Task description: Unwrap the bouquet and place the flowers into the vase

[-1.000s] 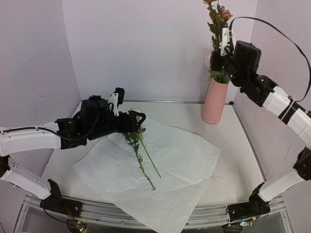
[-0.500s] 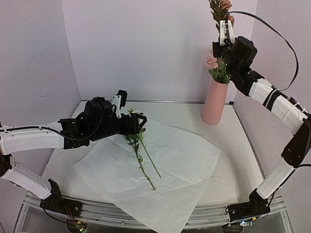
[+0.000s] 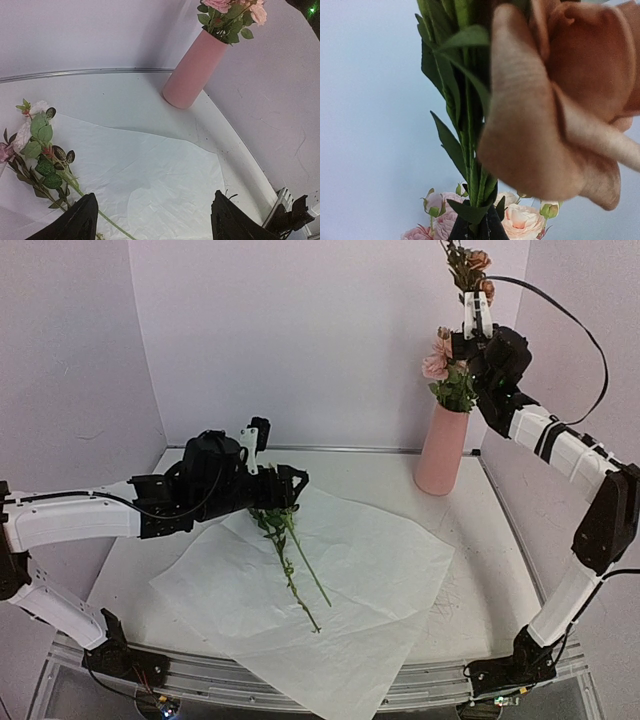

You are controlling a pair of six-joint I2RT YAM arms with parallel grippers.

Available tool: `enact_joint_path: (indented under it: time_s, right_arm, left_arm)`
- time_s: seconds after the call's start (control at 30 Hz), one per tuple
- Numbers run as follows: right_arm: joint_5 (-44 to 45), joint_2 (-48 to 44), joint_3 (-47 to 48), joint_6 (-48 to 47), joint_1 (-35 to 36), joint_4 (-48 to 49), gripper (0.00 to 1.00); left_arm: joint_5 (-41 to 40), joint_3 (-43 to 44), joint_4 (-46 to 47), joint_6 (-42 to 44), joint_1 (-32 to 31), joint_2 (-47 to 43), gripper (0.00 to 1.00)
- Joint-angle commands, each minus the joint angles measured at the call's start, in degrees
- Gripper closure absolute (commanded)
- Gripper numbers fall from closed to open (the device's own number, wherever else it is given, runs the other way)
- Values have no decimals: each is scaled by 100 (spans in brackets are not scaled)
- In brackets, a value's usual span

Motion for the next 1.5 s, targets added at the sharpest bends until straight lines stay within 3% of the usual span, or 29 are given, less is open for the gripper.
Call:
enact_joint_path:
  time_s: [0.0, 0.6, 1.23, 1.27, 1.37, 1.47]
  right_arm:
    - [-199, 115, -302, 330, -177, 886, 100]
    - [34, 268, -1531, 1575, -419, 825, 100]
    - [572, 707, -1324, 2607, -653, -495, 97]
    - [640, 677, -1326, 2776, -672, -588, 94]
    - [618, 570, -1347, 3212, -698, -851, 72]
    - [414, 443, -1372, 3441, -699, -1088, 68]
  left_arm:
    - [-141, 351, -82, 137, 2, 151, 21]
    - [-129, 393, -160, 138, 2, 249, 22]
    - [-100, 161, -163, 41, 4, -25, 22]
    - [-92, 157, -163, 41, 4, -30, 22]
    - [-78, 154, -165, 32, 4, -48, 22]
    - [-49, 151, -164, 5, 1, -53, 22]
